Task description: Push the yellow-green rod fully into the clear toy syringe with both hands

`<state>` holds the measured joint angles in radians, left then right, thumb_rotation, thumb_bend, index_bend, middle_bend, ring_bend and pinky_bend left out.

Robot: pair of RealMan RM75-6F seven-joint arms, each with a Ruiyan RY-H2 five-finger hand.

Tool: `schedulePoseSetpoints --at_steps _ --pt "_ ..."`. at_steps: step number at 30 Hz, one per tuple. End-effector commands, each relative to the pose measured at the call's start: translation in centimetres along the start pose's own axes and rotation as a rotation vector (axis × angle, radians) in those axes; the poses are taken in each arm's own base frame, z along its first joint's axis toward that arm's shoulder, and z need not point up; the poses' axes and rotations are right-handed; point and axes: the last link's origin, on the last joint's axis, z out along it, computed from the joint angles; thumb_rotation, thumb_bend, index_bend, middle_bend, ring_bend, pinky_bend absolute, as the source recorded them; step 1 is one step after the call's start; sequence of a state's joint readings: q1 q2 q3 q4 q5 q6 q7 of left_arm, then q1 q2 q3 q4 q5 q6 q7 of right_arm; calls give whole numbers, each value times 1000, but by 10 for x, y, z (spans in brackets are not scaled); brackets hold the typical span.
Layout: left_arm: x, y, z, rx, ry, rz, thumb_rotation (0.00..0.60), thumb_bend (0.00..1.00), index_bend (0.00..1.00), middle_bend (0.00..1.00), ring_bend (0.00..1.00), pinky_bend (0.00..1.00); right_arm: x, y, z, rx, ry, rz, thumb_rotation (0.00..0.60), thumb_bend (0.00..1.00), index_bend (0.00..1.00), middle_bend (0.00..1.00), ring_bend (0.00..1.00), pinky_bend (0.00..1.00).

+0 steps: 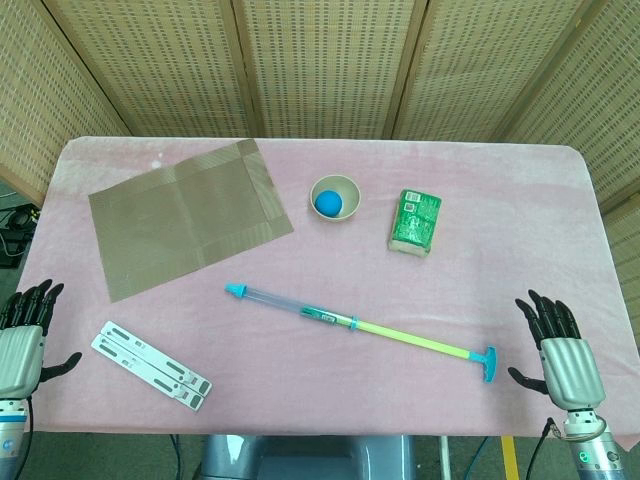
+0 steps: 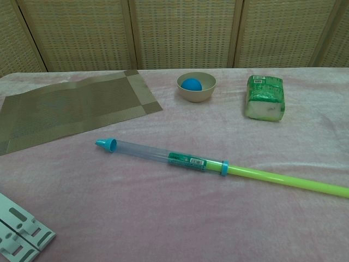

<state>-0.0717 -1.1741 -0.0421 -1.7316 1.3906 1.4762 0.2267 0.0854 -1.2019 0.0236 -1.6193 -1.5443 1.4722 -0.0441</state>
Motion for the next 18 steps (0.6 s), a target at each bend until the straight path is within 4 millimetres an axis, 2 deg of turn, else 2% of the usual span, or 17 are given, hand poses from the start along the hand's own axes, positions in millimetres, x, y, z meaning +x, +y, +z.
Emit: schedulePoseSetpoints --at_steps 1,16,18 --pt "0 0 0 0 0 0 600 157 0 0 0 0 0 0 0 0 -1 0 600 157 105 0 0 0" --pt "1 -1 0 -2 1 0 600 157 0 0 0 0 2 -2 1 -5 0 8 600 157 109 1 0 1" --pt "1 -2 0 -2 1 1 600 157 0 0 0 0 2 -2 1 -9 2 8 600 157 135 33 9 40"
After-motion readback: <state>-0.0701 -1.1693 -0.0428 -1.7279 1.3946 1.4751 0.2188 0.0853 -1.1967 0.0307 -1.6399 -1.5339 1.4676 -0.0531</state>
